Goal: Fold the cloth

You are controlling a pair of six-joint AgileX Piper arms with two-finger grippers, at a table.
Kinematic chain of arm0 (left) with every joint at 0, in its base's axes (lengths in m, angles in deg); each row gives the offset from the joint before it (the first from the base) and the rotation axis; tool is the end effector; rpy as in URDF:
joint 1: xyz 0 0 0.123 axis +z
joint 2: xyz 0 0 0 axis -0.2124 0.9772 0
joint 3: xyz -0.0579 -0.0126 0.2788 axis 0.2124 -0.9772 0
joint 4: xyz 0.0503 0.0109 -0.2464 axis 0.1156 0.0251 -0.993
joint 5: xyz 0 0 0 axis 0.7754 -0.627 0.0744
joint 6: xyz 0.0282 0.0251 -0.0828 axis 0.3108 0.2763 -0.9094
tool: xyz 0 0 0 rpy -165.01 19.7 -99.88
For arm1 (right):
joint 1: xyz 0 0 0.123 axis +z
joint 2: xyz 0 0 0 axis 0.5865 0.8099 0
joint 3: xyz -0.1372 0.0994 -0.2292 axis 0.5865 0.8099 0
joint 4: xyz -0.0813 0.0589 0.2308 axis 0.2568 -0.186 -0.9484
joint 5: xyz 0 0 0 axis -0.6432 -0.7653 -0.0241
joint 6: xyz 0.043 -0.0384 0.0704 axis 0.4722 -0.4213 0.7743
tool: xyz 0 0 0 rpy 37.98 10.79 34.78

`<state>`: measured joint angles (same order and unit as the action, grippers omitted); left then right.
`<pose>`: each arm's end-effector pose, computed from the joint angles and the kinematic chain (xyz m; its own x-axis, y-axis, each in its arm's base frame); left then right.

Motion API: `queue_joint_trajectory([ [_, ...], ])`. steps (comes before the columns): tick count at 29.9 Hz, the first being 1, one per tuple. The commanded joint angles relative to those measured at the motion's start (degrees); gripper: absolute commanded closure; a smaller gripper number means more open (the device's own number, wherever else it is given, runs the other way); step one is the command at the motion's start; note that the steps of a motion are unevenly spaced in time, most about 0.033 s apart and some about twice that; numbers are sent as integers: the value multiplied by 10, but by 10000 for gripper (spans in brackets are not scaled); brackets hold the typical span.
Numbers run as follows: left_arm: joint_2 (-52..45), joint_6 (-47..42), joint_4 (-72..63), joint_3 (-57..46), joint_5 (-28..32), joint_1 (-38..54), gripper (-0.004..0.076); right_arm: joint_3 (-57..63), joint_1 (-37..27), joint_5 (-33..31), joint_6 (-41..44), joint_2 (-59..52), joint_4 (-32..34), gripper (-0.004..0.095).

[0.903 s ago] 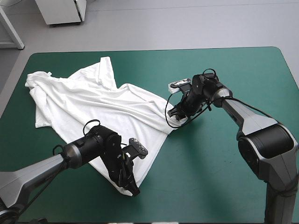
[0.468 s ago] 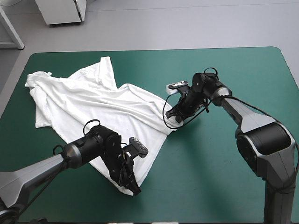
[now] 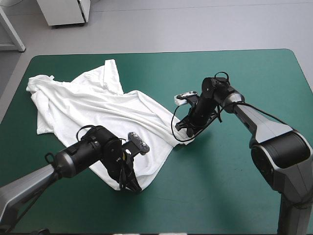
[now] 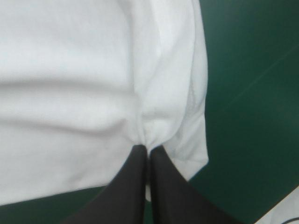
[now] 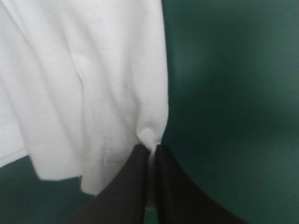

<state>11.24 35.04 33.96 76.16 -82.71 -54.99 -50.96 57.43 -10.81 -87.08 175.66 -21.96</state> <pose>0.1816 -0.1774 0.2603 -0.6349 0.7582 -0.1484 0.7711 0.6340 -0.0593 0.3701 0.1735 0.2287 -0.8462 -0.5098 -0.1551 -0.5329 0.8063 0.2569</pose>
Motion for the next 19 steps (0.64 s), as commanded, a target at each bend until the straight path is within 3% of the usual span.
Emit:
queue_joint_trajectory([
  [1,-61,-34,37,69,-25,-5,733,-14,-2,-12,-3,-109,13,923],
  [8,-134,-49,93,229,-100,-5,733,-66,-2,-6,28,-272,69,923],
  [19,-158,-12,156,540,-99,-5,733,-226,-2,9,70,-410,146,923],
])
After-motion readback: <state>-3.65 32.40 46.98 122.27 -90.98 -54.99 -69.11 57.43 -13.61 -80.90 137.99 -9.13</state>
